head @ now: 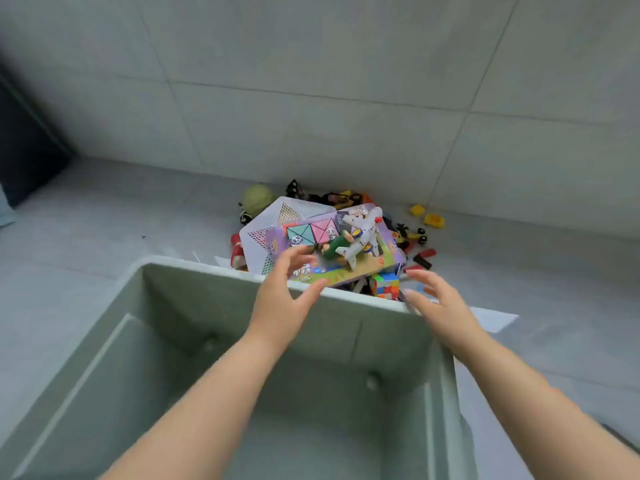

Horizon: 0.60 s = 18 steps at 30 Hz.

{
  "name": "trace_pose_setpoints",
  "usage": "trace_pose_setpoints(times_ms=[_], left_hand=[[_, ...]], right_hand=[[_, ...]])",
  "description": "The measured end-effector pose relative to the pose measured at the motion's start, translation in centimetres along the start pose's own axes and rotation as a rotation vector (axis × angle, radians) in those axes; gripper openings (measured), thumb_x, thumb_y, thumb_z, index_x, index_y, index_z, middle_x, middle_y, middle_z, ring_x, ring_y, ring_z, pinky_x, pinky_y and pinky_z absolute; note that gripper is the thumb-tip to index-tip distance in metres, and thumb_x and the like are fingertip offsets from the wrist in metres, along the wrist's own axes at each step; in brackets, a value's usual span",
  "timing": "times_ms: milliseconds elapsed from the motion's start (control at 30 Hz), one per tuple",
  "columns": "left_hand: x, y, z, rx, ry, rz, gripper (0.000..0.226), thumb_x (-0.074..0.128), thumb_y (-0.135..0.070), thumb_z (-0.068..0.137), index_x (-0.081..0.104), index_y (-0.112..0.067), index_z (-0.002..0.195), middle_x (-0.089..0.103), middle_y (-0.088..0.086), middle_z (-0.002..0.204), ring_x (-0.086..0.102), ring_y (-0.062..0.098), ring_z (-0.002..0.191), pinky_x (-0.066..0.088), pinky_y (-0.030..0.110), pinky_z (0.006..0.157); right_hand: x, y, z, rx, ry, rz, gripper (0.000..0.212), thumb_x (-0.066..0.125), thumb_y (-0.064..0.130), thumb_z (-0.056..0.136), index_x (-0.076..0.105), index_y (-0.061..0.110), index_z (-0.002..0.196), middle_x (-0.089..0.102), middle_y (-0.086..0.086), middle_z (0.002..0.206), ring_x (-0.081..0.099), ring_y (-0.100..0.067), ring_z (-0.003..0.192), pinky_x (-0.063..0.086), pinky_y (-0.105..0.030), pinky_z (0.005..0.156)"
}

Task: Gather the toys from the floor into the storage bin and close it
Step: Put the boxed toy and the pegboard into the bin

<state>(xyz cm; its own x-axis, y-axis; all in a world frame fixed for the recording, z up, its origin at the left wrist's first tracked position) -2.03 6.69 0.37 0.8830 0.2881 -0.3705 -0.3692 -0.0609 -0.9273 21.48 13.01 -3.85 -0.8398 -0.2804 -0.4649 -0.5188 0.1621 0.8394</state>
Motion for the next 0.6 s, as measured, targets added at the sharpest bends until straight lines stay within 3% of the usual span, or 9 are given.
trace_pose_setpoints(times_ms=[100, 200, 300, 400, 500, 600], left_hand=[[1.2, -0.4, 4.3, 0.103, 0.01, 0.133, 0.052, 0.069, -0.025, 0.083, 0.044, -0.024, 0.129, 0.056, -0.009, 0.113, 0.054, 0.001, 0.101, 0.039, 0.009, 0.084], [3.4, 0.4, 5.4, 0.027, 0.14, 0.209, 0.056, 0.067, -0.032, 0.084, 0.04, -0.026, 0.133, 0.054, -0.009, 0.111, 0.055, 0.01, 0.106, 0.041, 0.024, 0.088], [3.8, 1.7, 4.1, 0.046, 0.135, 0.286, 0.053, 0.065, -0.033, 0.085, 0.043, -0.024, 0.132, 0.057, -0.009, 0.108, 0.054, 0.015, 0.11, 0.042, 0.034, 0.098], [2.8, 1.5, 3.5, 0.105, 0.104, 0.296, 0.047, 0.063, -0.031, 0.086, 0.047, -0.023, 0.129, 0.056, -0.012, 0.104, 0.052, 0.015, 0.112, 0.038, 0.044, 0.103], [1.2, 1.5, 3.2, 0.14, 0.052, 0.332, 0.043, 0.062, -0.03, 0.088, 0.049, -0.022, 0.128, 0.055, -0.012, 0.11, 0.047, 0.01, 0.112, 0.028, 0.044, 0.111], [0.2, 2.5, 2.6, 0.133, 0.058, 0.468, 0.04, 0.056, -0.038, 0.09, 0.051, -0.022, 0.126, 0.054, -0.009, 0.125, 0.042, 0.011, 0.123, 0.009, 0.033, 0.116]], right_hand=[[1.6, -0.9, 1.8, 0.073, 0.24, 0.008, 0.035, 0.065, 0.045, 0.08, 0.061, 0.032, 0.113, 0.065, 0.01, 0.112, 0.06, -0.005, 0.104, 0.044, -0.033, 0.099], [3.3, -0.9, 1.0, 0.12, 0.439, -0.035, 0.051, 0.077, 0.051, 0.062, 0.066, 0.032, 0.108, 0.066, 0.019, 0.105, 0.06, 0.001, 0.1, 0.044, -0.026, 0.093], [4.3, 0.2, 0.7, 0.052, 0.407, -0.068, 0.025, 0.08, 0.036, 0.067, 0.073, 0.027, 0.09, 0.07, 0.013, 0.085, 0.063, -0.004, 0.081, 0.048, -0.021, 0.076], [5.4, 1.9, 0.6, -0.057, 0.3, -0.106, 0.008, 0.077, 0.033, 0.072, 0.072, 0.029, 0.078, 0.065, 0.013, 0.066, 0.054, 0.002, 0.059, 0.041, -0.013, 0.057], [7.7, 3.4, 0.9, -0.098, 0.303, -0.076, 0.007, 0.075, 0.033, 0.075, 0.072, 0.028, 0.079, 0.063, 0.013, 0.061, 0.048, 0.004, 0.05, 0.034, -0.011, 0.048], [9.6, 4.2, 1.4, -0.094, 0.289, -0.058, 0.016, 0.074, 0.034, 0.076, 0.074, 0.023, 0.088, 0.066, 0.006, 0.071, 0.046, -0.003, 0.056, 0.032, -0.011, 0.046]])
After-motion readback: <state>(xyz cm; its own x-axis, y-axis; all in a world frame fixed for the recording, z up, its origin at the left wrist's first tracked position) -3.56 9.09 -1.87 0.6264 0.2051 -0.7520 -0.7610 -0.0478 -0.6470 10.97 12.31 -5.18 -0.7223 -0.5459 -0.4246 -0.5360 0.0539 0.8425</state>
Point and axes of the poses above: each hand's wrist, its own z-axis towards the middle knuckle, its own x-axis out of the palm, y = z × x, the point moved 7 cm from there along z, towards the middle knuckle
